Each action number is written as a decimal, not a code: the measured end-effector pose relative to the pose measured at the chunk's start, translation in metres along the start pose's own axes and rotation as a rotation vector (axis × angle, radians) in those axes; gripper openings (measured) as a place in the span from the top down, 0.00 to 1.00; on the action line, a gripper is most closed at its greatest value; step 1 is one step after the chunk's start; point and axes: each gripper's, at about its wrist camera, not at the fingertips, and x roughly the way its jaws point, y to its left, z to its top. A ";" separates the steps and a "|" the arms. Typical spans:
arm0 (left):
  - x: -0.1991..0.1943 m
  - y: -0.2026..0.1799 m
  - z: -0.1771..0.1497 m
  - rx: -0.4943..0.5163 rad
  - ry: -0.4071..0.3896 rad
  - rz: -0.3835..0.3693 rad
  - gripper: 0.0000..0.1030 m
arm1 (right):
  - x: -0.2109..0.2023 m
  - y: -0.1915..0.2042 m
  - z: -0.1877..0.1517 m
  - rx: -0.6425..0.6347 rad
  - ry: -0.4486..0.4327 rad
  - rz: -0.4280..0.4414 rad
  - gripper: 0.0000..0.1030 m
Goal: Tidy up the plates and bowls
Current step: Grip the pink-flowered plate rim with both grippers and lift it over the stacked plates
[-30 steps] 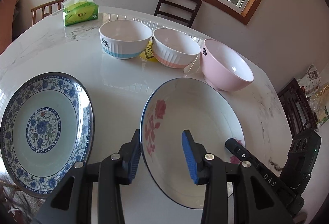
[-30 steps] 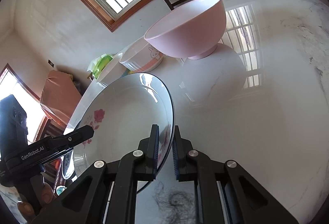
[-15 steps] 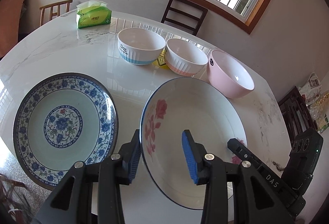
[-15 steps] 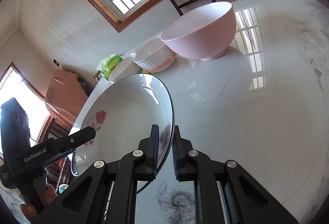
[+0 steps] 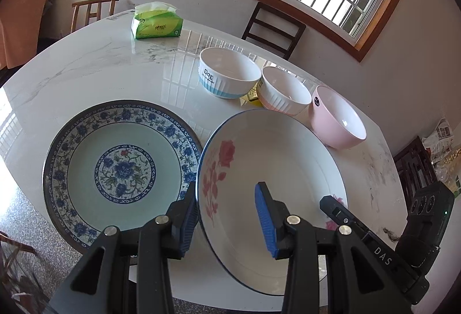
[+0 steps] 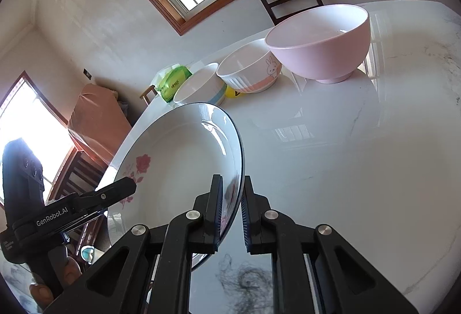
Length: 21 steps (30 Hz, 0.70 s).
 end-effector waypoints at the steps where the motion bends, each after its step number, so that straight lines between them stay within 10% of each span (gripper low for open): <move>1: -0.002 0.003 0.000 -0.006 -0.003 0.001 0.62 | 0.001 0.003 0.000 -0.005 0.003 0.001 0.88; 21: -0.021 0.063 -0.001 -0.112 -0.031 0.037 0.62 | 0.032 0.055 -0.005 -0.097 0.071 0.031 0.87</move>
